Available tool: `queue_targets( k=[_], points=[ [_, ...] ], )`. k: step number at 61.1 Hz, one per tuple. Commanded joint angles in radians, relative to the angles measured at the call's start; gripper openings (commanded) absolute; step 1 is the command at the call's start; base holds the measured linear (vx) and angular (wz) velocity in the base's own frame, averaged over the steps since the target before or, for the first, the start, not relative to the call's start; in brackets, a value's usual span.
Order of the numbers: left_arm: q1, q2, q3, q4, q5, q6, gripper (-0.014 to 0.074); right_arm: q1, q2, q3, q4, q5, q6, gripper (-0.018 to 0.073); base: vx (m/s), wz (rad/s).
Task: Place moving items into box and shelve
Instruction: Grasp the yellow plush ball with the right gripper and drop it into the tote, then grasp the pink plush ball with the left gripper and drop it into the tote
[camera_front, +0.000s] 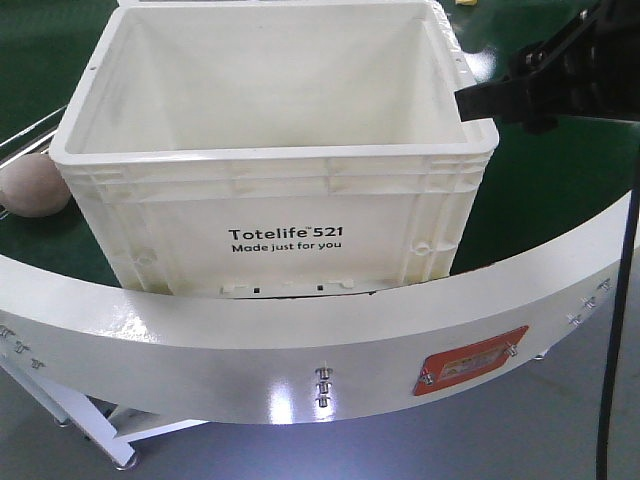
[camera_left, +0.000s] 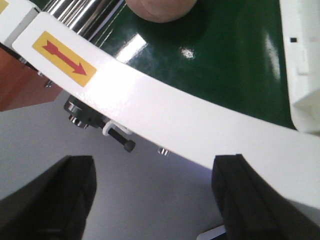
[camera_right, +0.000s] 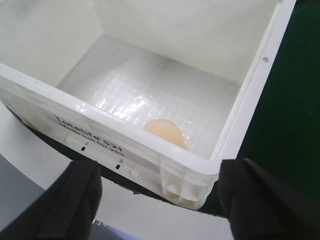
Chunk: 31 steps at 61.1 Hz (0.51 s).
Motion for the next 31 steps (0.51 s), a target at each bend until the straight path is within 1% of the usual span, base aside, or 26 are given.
queue_targets(
  k=[1,6,8,12,17,23,27,29,31],
  points=[
    [0.01,0.101,-0.105,0.027,-0.059,-0.026,0.0596,-0.003,-0.022,-0.029,0.007,-0.089,-0.015,0.0532,0.0,0.0],
    [0.037,0.202,-0.184,-0.009,-0.058,0.008,0.0595,-0.003,-0.022,-0.029,0.009,-0.1,-0.022,0.0532,0.0,0.0],
    [0.052,0.24,-0.217,-0.035,-0.057,0.036,0.0595,-0.003,-0.022,-0.029,0.009,-0.106,-0.022,0.0532,0.0,0.0],
    [0.083,0.307,-0.28,-0.112,-0.055,0.112,0.0595,-0.003,-0.022,-0.029,0.009,-0.113,-0.022,0.0532,0.0,0.0],
    [0.126,0.388,-0.357,-0.251,-0.055,0.23,0.0595,-0.003,-0.022,-0.029,0.009,-0.116,-0.022,0.0532,0.0,0.0],
    [0.168,0.475,-0.432,-0.401,-0.057,0.346,0.0595,-0.003,-0.022,-0.029,0.009,-0.117,-0.022,0.0532,0.0,0.0],
    [0.179,0.525,-0.469,-0.465,-0.06,0.394,0.0595,-0.003,-0.022,-0.029,0.01,-0.117,-0.022,0.0532,0.0,0.0],
    [0.179,0.554,-0.49,-0.483,-0.065,0.418,0.0595,-0.003,-0.022,-0.029,0.01,-0.117,-0.022,0.0532,0.0,0.0],
    [0.179,0.581,-0.508,-0.488,-0.073,0.423,0.0595,-0.003,-0.022,-0.029,0.01,-0.117,-0.022,0.0532,0.0,0.0]
  ],
)
